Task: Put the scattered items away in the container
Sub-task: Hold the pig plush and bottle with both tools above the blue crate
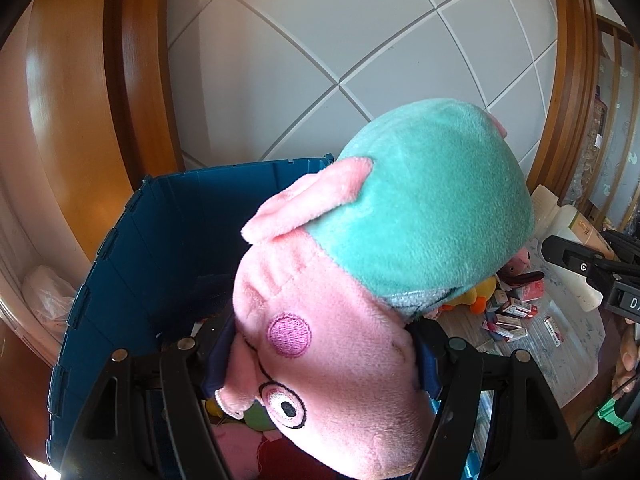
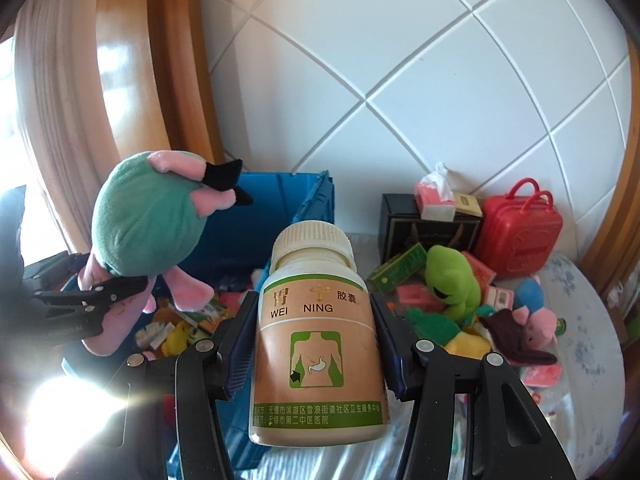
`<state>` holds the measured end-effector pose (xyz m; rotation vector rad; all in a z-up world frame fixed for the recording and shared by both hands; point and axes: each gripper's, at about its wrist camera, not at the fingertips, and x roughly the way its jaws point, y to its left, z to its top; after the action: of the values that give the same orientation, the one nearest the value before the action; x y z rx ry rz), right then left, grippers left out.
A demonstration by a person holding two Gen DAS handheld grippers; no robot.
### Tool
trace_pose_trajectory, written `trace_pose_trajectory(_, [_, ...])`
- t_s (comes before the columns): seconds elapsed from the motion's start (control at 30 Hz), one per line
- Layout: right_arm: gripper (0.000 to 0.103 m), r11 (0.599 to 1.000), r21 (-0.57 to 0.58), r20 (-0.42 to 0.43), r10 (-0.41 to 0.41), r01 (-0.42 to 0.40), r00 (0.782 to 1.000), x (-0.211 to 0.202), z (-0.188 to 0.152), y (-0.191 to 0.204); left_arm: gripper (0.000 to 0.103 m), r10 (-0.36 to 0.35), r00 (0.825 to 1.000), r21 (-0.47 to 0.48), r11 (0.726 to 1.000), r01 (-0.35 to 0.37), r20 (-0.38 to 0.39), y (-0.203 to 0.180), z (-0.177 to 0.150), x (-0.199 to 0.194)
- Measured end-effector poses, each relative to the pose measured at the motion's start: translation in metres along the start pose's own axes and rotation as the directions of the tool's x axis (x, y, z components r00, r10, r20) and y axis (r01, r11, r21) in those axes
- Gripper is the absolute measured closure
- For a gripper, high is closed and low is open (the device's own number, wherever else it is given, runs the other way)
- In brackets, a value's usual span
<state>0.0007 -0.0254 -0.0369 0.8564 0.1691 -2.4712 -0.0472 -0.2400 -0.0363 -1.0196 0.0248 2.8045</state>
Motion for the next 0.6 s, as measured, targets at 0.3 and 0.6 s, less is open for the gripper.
trace_pose_trajectory(0.3, [0.051, 0.992, -0.108, -0.018, 0.069, -0.070, 0.997, 0.035, 0.020, 0.061, 0.031, 0.026, 1.000, -0.035, 0.999, -0.026, -0.002, 0.039, 0.001, 0.005])
trace_pose_trajectory(0.6, [0.051, 0.980, -0.160, -0.044, 0.110, -0.116, 0.993, 0.065, 0.033, 0.093, 0.031, 0.067, 0.998, -0.082, 0.994, -0.067, -0.006, 0.073, 0.006, 0.012])
